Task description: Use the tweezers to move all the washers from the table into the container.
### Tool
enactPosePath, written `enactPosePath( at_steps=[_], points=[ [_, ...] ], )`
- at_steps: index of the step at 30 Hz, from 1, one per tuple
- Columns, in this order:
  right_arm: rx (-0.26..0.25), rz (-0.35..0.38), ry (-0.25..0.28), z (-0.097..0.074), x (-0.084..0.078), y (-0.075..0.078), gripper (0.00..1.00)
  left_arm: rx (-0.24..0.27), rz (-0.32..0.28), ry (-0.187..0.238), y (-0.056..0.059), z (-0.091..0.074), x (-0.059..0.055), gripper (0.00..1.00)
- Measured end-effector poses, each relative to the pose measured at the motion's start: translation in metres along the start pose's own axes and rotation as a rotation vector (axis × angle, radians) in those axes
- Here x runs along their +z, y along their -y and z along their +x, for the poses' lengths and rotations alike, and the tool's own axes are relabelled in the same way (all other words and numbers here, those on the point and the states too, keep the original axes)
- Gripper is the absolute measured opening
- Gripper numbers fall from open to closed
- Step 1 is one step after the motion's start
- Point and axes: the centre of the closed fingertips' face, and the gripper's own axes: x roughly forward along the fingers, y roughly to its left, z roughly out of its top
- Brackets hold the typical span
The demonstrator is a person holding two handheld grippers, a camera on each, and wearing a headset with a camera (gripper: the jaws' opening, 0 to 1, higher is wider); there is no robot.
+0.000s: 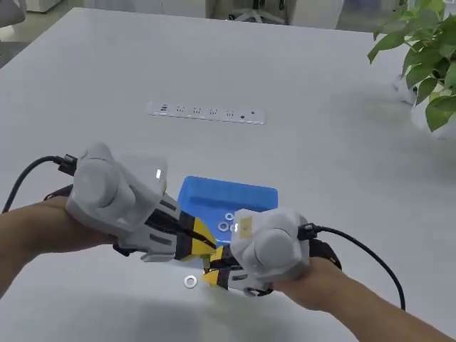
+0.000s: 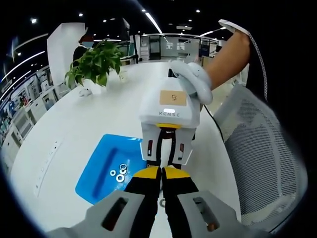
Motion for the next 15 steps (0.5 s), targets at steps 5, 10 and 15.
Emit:
enactPosePath(
  at_steps=[5,10,15],
  points=[
    [0.006,-0.009,-0.005,-0.005,0.003,-0.002,0.10,0.006,0.000,-0.009,0.003,-0.004,0.004,0.05],
    [0.001,-0.017,0.004,-0.012,0.010,-0.004,0.10,0.017,0.009,-0.008,0.005,-0.011,0.011,0.05],
    [-0.004,-0.032,0.003,-0.019,0.018,-0.005,0.10,0.027,0.009,0.008,0.006,-0.018,0.018,0.05]
  ],
)
